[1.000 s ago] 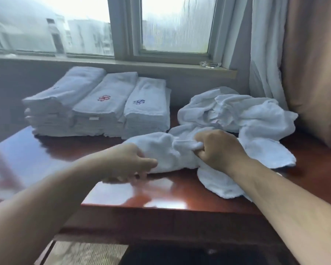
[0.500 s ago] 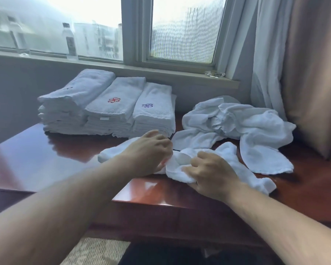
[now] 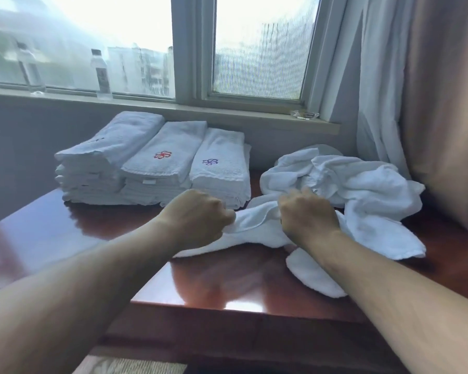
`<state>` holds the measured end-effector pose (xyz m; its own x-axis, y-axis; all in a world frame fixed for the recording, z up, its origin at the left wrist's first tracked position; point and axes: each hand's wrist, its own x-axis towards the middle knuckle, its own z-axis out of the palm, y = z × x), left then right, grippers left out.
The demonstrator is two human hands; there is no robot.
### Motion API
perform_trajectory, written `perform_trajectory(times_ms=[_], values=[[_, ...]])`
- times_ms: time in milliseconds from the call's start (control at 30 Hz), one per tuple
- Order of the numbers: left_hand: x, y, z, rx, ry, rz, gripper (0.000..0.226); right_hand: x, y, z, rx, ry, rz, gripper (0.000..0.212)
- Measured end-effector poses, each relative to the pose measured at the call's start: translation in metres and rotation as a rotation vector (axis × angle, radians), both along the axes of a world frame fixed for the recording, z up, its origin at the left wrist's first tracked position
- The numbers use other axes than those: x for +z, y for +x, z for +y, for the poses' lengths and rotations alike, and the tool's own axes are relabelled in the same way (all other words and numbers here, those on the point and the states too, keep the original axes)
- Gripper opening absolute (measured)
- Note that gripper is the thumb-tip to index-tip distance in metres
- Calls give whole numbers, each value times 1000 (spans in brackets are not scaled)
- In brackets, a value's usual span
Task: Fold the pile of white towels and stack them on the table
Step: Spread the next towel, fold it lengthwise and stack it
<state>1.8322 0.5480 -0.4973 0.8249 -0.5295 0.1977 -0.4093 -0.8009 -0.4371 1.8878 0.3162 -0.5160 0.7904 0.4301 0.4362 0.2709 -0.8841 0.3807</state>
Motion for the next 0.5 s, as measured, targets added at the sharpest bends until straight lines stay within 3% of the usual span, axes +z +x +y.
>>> perform_trajectory(times_ms=[33,100,133,200,233,300,367,433,500], values=[[-4,-3,3,74,-24,106,32,-1,0,-1,79,-18,53,25],[-13,-12,6,264,-230,516,59,-8,-6,-3,186,-75,215,23],[-13,-15,5,378,-379,735,66,-13,-10,-3,210,-97,258,22],[-11,-10,3,571,-549,938,64,-19,-15,0,229,-87,257,18],[-10,-4,2,597,-499,923,56,-19,-16,2,216,-82,259,18],[-12,5,-4,509,-268,721,38,-20,-20,6,184,-71,309,19],[-29,11,-12,301,-266,531,14,-19,-24,9,168,-56,376,17],[-49,15,-14,121,-385,506,41,-18,-28,12,148,-59,402,12],[-64,19,-10,113,-478,539,61,-20,-31,15,147,-81,314,9]])
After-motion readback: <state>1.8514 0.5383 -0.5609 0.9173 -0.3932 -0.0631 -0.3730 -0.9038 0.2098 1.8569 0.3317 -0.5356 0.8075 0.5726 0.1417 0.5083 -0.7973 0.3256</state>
